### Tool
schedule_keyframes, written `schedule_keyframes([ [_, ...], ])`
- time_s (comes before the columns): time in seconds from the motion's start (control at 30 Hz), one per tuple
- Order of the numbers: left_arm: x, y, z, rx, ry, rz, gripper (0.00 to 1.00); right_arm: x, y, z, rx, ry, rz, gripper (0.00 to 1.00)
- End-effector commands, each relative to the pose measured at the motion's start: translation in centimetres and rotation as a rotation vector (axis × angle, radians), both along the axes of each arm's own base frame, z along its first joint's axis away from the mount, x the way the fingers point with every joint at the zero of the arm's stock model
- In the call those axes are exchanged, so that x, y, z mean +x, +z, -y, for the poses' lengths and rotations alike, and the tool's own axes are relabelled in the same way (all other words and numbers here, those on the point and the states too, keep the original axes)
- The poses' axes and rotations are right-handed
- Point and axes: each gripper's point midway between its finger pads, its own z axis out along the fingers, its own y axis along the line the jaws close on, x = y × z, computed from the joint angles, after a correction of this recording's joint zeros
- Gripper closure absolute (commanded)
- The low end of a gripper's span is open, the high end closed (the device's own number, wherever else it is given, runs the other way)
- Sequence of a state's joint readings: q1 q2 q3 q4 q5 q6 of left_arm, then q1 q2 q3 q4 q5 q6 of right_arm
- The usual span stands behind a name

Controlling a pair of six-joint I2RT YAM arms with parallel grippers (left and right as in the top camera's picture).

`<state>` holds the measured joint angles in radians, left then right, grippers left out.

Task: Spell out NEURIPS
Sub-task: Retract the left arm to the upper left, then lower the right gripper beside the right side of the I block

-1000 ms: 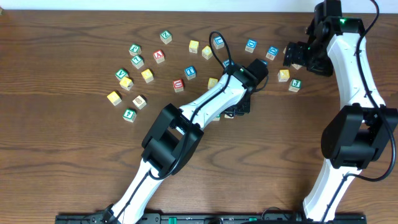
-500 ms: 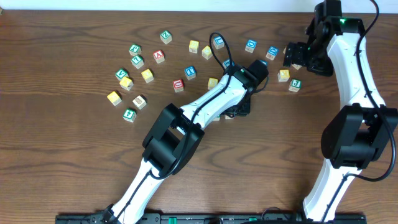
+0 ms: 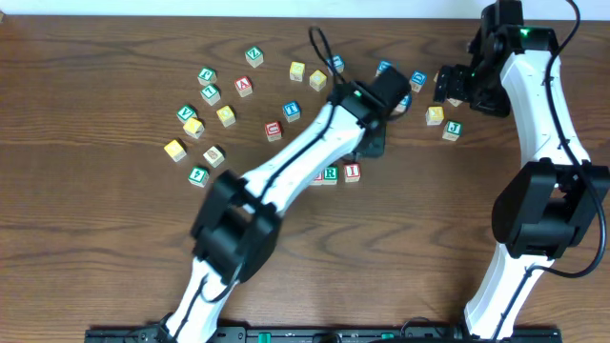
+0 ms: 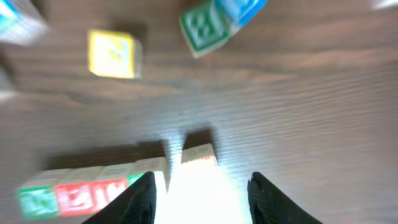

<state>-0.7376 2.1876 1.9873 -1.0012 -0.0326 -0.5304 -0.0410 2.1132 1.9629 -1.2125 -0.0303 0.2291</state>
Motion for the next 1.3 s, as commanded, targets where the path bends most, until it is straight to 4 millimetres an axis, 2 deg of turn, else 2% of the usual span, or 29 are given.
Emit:
schedule_keyframes([
  [0.0, 1.2, 5.7, -1.2, -0.003, -0.015, 0.151, 0.53, 0.4, 0.2, -1.1, 0.004, 0.032, 0.008, 0.04],
  [0.07, 1.5, 7.9, -1.9, -0.004, -0.003, 0.205, 0.53, 0.3, 0.2, -1.3, 0.004, 0.038, 0.008, 0.05],
  [0.23, 1.9, 11.6, -3.8, -0.037, 0.029, 0.272, 0.53, 0.1, 0.2, -2.0, 0.004, 0.053, -0.003, 0.08],
  [0.4, 2.8, 13.5, -7.5, -0.039, 0.103, 0.287, 0.53, -0.5, 0.1, -3.7, 0.004, 0.089, -0.024, 0.08],
  [0.67, 4.8, 13.0, -14.2, 0.015, 0.241, 0.246, 0.52, -2.0, -0.1, -7.7, 0.002, 0.181, -0.070, 0.07],
  [0.9, 6.1, 12.8, -18.7, 0.047, 0.312, 0.230, 0.47, -3.1, -0.2, -11.0, -0.003, 0.259, -0.092, 0.06],
  [1.1, 6.4, 12.7, -21.1, 0.074, 0.328, 0.217, 0.47, -3.6, -0.2, -12.9, -0.003, 0.293, -0.093, 0.06],
  [1.27, 6.4, 12.5, -21.5, 0.084, 0.320, 0.214, 0.46, -3.8, -0.2, -13.7, -0.001, 0.289, -0.094, 0.06],
])
